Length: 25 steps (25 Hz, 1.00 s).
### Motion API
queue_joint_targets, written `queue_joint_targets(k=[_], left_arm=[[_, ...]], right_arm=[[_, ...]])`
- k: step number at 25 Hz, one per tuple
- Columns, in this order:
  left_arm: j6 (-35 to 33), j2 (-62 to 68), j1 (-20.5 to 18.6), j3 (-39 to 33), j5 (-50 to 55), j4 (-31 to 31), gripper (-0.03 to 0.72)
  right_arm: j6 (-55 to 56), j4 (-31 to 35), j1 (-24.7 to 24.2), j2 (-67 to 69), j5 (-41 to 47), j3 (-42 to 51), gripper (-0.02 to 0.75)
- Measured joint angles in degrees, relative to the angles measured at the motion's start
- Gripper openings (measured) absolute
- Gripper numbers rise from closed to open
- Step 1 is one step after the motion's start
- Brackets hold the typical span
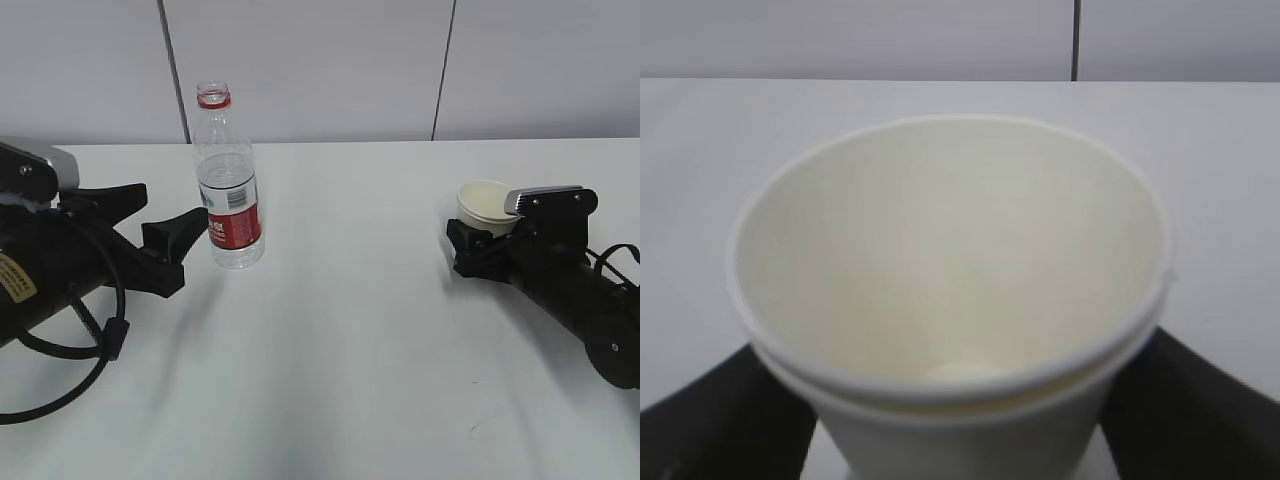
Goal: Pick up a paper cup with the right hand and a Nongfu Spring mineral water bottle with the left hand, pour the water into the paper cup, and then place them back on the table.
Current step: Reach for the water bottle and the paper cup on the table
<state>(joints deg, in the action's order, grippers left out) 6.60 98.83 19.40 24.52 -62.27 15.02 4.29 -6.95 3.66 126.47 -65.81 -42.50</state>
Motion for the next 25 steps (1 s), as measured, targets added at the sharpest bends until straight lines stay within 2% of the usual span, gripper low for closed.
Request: queue_joint_targets(k=[7, 16, 25], left_arm=[[0.0, 0.44, 0.0, 0.0, 0.0, 0.11, 0.52], [-0.37, 0.49, 0.0, 0.0, -0.15, 0.23, 0.579], [-0.91, 7.46, 0.0, 3.63, -2.14, -1.76, 0.586]], right_arm=[[0.0, 0.0, 0.0, 0.0, 0.0, 0.0, 0.513], [0.0, -1.57, 0.0, 0.0, 0.0, 0.0, 0.508], [0.0, -3.55, 0.0, 0.0, 0.0, 0.0, 0.507]])
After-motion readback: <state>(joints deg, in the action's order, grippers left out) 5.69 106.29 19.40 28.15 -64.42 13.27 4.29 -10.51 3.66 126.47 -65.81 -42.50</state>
